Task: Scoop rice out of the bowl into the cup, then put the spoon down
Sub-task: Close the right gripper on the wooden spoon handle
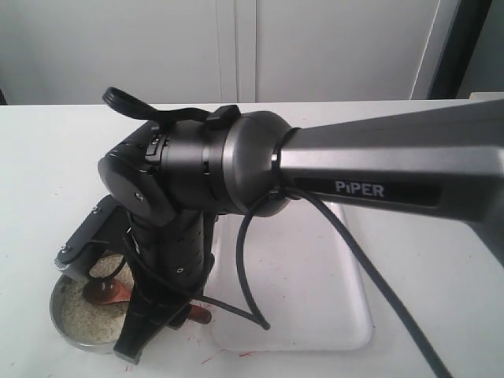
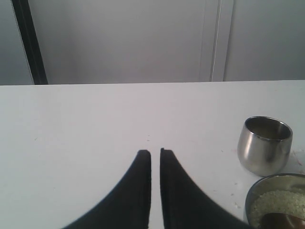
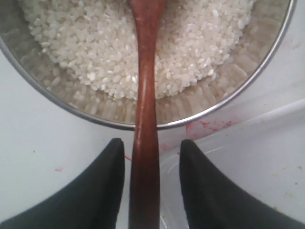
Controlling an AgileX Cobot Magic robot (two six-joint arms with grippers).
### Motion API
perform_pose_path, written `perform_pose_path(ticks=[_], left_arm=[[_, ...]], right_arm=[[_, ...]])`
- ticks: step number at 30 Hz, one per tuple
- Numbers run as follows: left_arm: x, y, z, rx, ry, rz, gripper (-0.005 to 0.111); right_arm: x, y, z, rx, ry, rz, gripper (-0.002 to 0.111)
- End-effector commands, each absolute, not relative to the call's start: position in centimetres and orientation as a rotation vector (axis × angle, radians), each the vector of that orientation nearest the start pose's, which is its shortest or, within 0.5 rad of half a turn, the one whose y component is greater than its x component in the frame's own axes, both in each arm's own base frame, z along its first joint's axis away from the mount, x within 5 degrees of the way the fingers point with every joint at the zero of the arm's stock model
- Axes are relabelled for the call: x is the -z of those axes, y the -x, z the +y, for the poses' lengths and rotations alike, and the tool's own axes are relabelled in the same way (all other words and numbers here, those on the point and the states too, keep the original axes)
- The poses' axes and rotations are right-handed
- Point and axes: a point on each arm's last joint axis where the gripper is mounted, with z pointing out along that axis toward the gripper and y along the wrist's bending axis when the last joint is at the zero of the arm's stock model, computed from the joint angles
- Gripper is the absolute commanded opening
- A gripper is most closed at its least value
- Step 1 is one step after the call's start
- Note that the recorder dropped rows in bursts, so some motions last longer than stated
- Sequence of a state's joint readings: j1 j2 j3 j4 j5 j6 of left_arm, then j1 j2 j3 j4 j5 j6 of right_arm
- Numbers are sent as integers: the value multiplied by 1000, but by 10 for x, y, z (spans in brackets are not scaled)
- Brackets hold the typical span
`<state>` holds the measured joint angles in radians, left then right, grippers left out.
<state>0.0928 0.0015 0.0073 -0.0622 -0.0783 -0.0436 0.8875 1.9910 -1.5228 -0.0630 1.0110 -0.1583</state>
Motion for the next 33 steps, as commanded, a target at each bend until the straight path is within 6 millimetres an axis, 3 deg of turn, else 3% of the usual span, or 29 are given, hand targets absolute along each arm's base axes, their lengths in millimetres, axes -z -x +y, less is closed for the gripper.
perform_pose_path(ticks=[1, 13, 29, 33], left_arm=[[-221, -55, 5, 21, 145, 1395, 14], [-221, -55, 5, 21, 145, 1395, 14], [-221, -55, 5, 21, 145, 1395, 14], [-221, -55, 5, 21, 145, 1395, 14]], right_arm=[[-204, -260, 313, -37, 1498, 2554, 35], [-204, -258, 311, -21, 1511, 2577, 35], [-205, -258, 311, -20, 1511, 2579, 11], [-213, -257, 309, -31, 1501, 2562, 6]])
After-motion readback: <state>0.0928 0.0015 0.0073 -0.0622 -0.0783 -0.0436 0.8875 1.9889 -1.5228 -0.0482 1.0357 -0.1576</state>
